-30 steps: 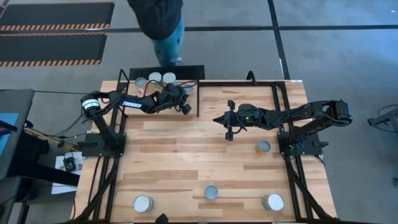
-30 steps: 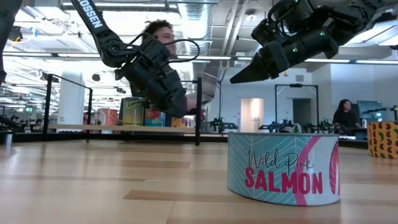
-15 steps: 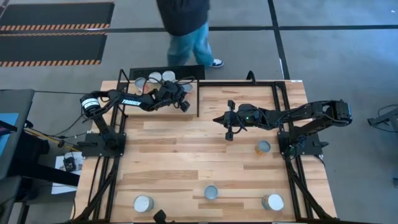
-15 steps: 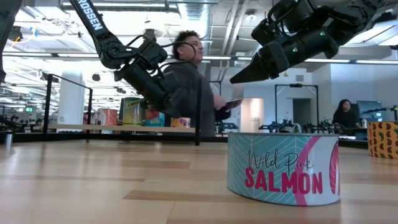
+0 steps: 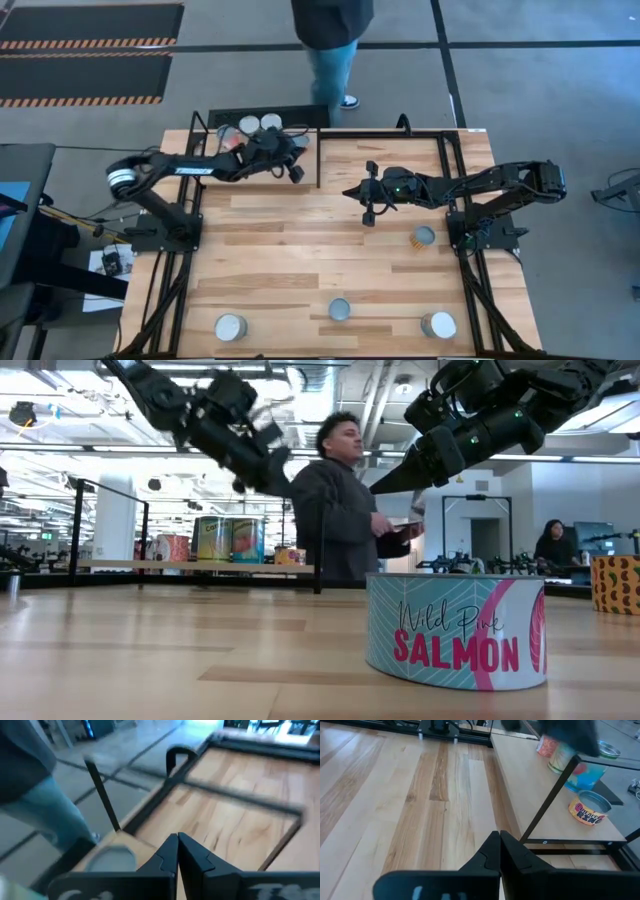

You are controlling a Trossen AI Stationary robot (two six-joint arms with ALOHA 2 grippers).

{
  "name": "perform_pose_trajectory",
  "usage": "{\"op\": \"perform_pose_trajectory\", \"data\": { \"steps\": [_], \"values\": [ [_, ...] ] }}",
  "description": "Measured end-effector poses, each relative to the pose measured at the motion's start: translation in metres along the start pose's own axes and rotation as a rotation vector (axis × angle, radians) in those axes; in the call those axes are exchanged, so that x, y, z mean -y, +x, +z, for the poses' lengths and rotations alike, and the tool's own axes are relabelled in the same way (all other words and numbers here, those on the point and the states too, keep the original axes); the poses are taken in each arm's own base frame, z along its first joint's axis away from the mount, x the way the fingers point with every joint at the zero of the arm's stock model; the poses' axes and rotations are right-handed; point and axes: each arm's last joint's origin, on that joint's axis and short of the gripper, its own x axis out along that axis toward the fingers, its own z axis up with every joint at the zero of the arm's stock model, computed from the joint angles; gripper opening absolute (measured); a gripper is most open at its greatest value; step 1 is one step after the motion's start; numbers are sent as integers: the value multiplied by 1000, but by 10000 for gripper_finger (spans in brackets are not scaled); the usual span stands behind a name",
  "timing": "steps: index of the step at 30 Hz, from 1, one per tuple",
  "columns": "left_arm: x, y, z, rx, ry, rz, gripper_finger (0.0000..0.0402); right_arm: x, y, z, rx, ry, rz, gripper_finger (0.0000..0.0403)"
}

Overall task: Pick and place cans onto a shelf
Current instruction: Put the small canned black beans on the shelf aligned with the other small canned diced tomatoes

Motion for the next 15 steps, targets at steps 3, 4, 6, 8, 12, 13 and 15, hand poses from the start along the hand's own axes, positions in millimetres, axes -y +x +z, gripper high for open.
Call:
{"op": "perform_pose_trajectory", "data": {
  "steps": [3,4,6,8,12,13,15],
  "values": [
    [-2,-20,13,23,21,0,0,0,0,0,10,-3,-1,12],
    [-3,-26,16,30,28,-1,0,0,0,0,32,-9,-3,10],
    [-2,-38,17,59,39,-26,0,-1,2,-5,92,-22,17,6],
    [0,-49,12,86,41,-75,0,-2,3,-12,139,-20,59,5],
    [9,-68,-7,154,38,-151,0,0,1,-13,210,14,107,6],
    [12,-72,-13,172,41,-169,0,0,1,-15,192,26,112,5],
    [19,-80,-24,204,52,-234,0,-1,-3,-14,169,45,123,4]
  ]
}}
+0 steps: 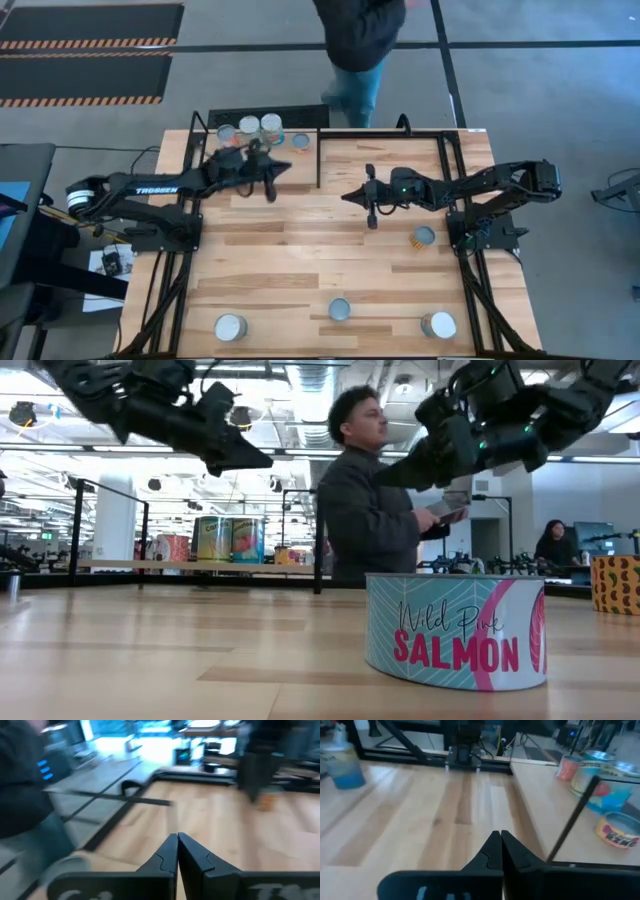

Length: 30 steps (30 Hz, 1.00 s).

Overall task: Pick and place cans onto a shelf
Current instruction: Put the small canned black beans on the shelf aligned with the other small canned diced tomatoes

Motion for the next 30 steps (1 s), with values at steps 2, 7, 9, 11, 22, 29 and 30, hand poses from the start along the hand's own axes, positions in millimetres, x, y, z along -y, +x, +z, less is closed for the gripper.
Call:
{"op": "perform_pose_trajectory", "data": {
  "steps": [2,7,9,11,22,29,30],
  "values": [
    [9,-8,-9,24,7,-65,0,-4,-6,5,-16,28,17,4],
    [24,-18,-26,54,20,-163,0,-25,-25,11,-139,110,11,6],
    [28,-20,-29,58,25,-185,0,-36,-33,13,-224,141,-5,6],
    [30,-21,-31,63,27,-192,0,-49,-43,17,-325,177,-38,6],
    [32,-22,-33,63,27,-202,0,-95,-95,16,-857,518,-259,53],
    [32,-21,-34,54,27,-203,0,-103,-114,7,-989,635,-404,138],
    [32,-21,-34,52,27,-203,0,-103,-116,6,-1006,648,-416,150]
  ]
}}
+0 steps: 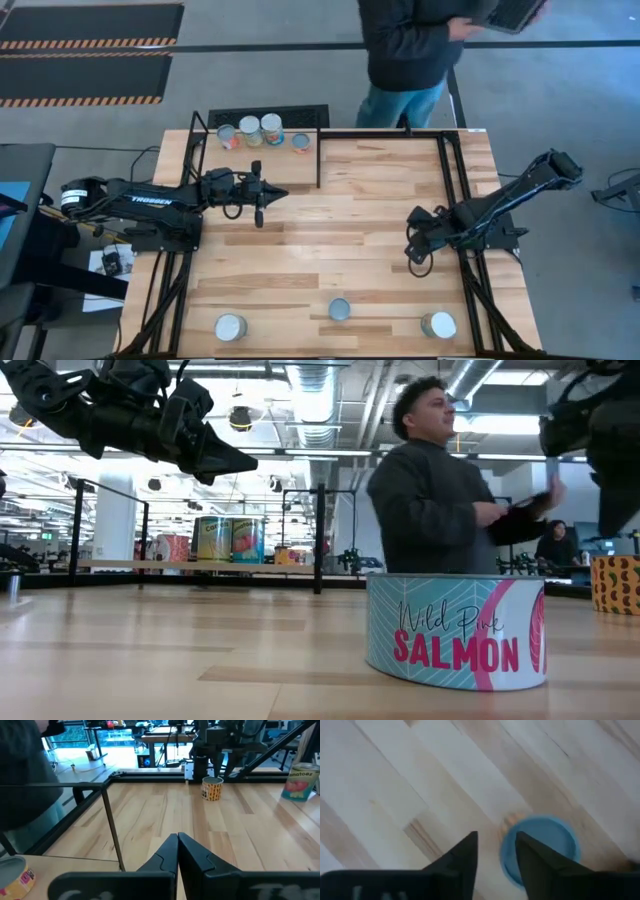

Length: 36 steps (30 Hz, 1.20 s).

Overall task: Pick and place cans onto a shelf
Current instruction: Put the small canned black beans on the shelf aligned with the other small canned diced tomatoes

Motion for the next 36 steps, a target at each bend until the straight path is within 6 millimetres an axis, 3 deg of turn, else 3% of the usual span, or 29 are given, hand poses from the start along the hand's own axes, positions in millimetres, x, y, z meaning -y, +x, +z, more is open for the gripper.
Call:
{"op": "perform_pose_trajectory", "data": {
  "steps": [5,9,14,19,23,28,36],
  "values": [
    [0,0,0,-2,1,1,0,0,7,-3,-56,46,-82,186],
    [0,0,-1,-8,1,1,0,-5,23,-2,-124,26,-165,182],
    [0,0,-1,-10,1,1,0,-12,41,1,-182,-45,-221,141],
    [0,0,-1,-13,-13,1,0,-22,43,11,-165,-129,-161,61],
    [0,0,-1,-13,-19,2,0,-37,26,33,-66,-187,-54,12],
    [0,0,-1,-13,-21,2,0,-57,15,71,103,-334,92,30],
    [0,0,-2,-16,-22,1,0,-92,42,145,325,-662,157,17]
  ]
}}
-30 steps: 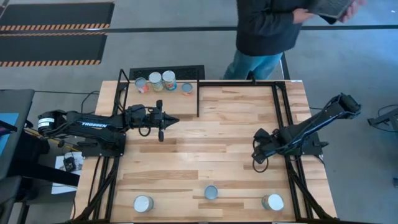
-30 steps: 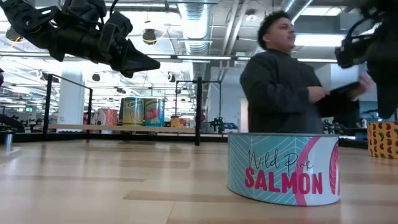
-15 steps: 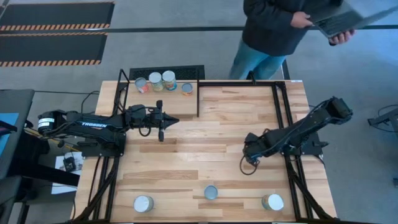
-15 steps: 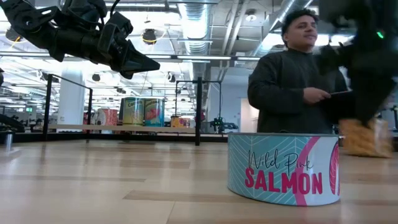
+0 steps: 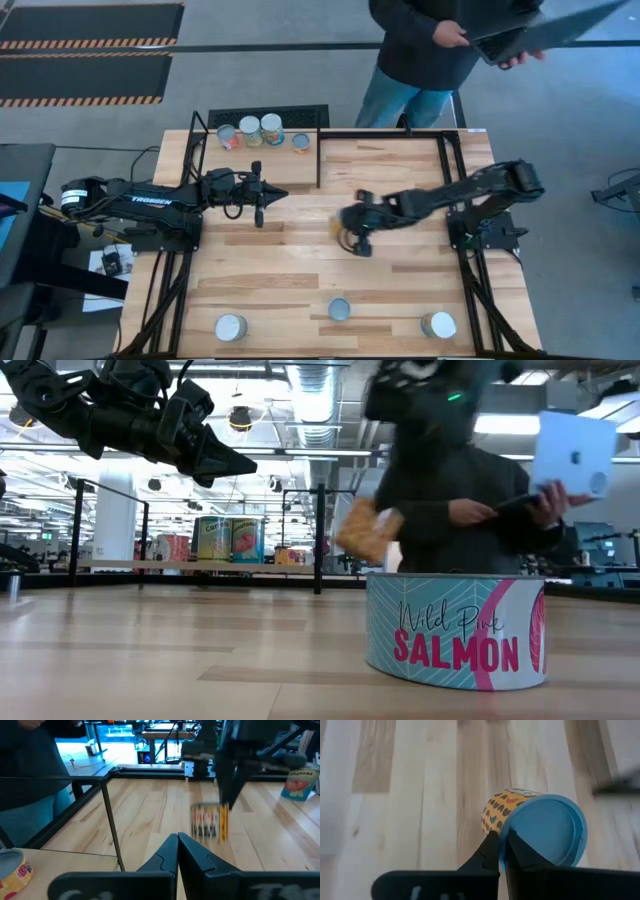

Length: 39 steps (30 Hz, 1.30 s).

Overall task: Pick and place cans onto a shelf
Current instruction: Put the small canned black beans on the shelf aligned with the other small canned diced tomatoes

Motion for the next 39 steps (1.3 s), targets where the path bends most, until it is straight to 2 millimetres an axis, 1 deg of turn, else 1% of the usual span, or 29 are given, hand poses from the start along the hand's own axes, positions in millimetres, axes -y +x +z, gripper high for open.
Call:
{"op": "perform_pose_trajectory", "data": {
  "steps": [5,9,11,14,18,22,24,27,28,29,31,32,35,36,37,39],
  "values": [
    [0,0,-1,-5,-1,0,0,9,46,29,-31,-156,38,28],
    [0,0,-1,-6,-1,0,0,13,78,43,-87,-252,53,33],
    [0,0,-1,-7,-1,0,0,14,88,50,-105,-284,51,33],
    [0,0,-2,-16,1,-1,0,14,97,61,-103,-301,48,34],
    [0,0,-2,-26,1,-1,0,14,104,70,-89,-328,48,60],
    [0,0,-3,-33,1,3,0,14,101,78,-61,-339,43,107],
    [0,0,-4,-37,0,3,0,14,96,82,-69,-349,48,131],
    [0,0,-4,-39,0,3,0,14,71,85,-86,-359,44,146],
    [0,0,-4,-46,-1,3,0,14,62,87,-66,-361,28,142],
    [0,0,-5,-51,-2,2,0,14,53,85,-67,-365,18,134],
    [0,0,-5,-54,-2,-2,0,13,39,76,-68,-372,8,106],
    [0,0,-6,-61,-3,-3,0,14,34,73,-36,-366,14,88],
    [3,1,-6,-62,-2,-16,0,20,26,51,56,-316,9,26],
    [4,1,-6,-65,8,-24,0,23,24,42,99,-292,9,15],
    [7,2,-7,-71,18,-36,0,26,23,33,136,-266,9,11],
    [11,6,-7,-78,39,-60,0,32,22,17,230,-207,-5,18]
  ]
}}
